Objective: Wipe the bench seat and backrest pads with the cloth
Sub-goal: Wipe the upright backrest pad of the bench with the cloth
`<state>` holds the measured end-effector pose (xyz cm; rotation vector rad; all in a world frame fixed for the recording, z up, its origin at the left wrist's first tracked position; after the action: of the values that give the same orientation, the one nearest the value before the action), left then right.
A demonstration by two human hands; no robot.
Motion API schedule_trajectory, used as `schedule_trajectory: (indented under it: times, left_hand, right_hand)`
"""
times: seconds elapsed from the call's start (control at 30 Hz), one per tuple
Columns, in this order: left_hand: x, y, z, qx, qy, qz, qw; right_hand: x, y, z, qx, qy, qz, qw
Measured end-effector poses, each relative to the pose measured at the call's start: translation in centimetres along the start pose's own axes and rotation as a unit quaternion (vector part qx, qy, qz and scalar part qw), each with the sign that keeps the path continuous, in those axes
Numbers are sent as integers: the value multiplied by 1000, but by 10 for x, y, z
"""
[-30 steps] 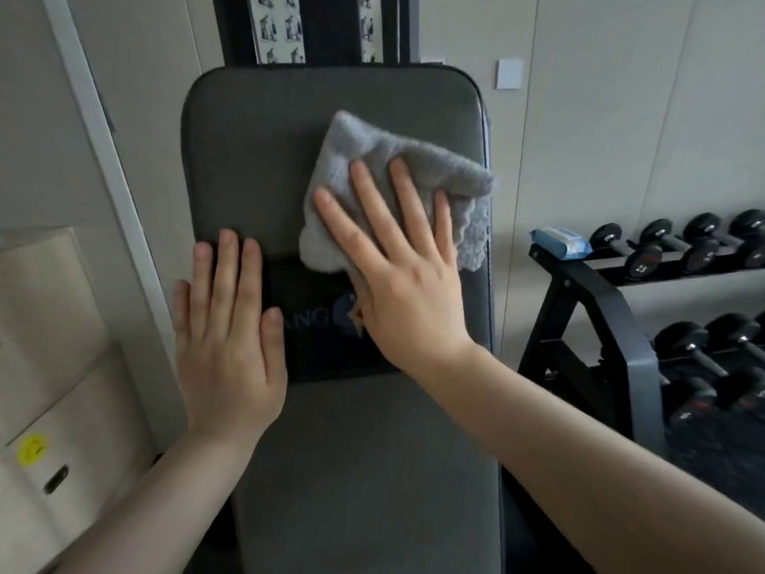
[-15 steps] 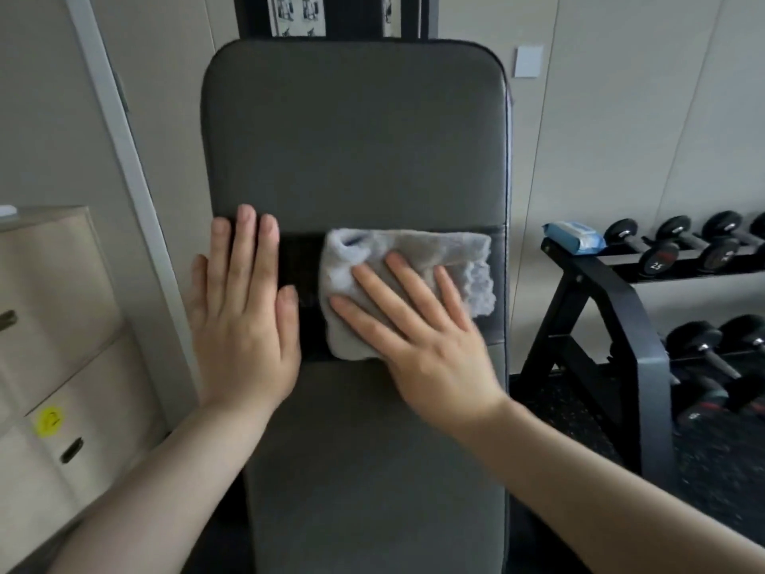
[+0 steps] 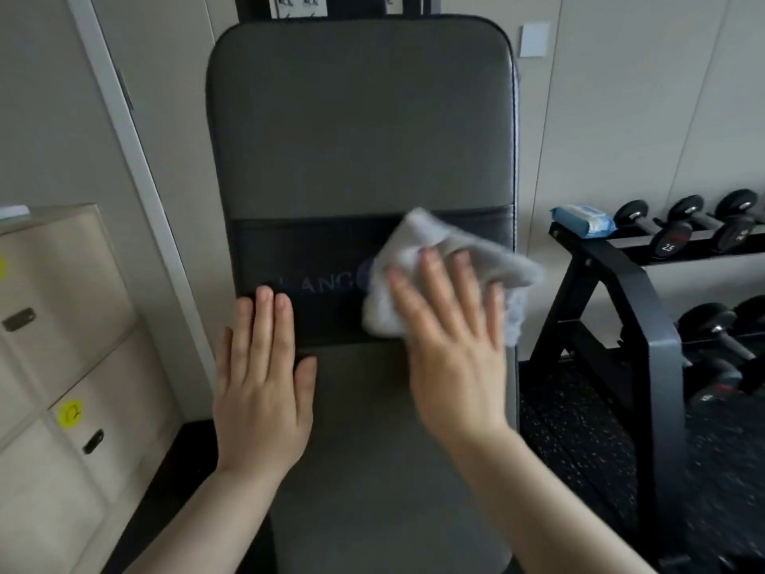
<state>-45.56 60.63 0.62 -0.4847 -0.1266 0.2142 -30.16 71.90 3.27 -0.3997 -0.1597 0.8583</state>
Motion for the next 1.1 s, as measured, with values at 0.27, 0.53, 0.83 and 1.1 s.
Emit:
schedule_trajectory:
  times: [0.27,0.53,0.83,1.1]
  left_hand:
    - [-1,5,-3,27,-6,-23,999]
    - [0,8,-2,38,-15,-10,999]
    - [-4,8,-3,35,8,-15,999]
    - [-5,9,-3,47,9,-28,998]
  right_hand:
    - [-39,10,-7,1,7,48,999]
    - [-37,-4,29,12,193,107,975]
    - [-5,6,-29,-36,-47,14,998]
    - [-38,8,5,10,92,66,993]
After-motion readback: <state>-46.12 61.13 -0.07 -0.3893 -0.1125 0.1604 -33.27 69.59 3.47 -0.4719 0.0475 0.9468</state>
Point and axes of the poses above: each hand's wrist, its own z-axis towards the middle knuckle, its own y-axis out of the palm, x = y × z, the point moved 1 cm from there along z, towards the middle knuckle, and after that the axes turned 10 degrees about -z, right-handed, at the moved point
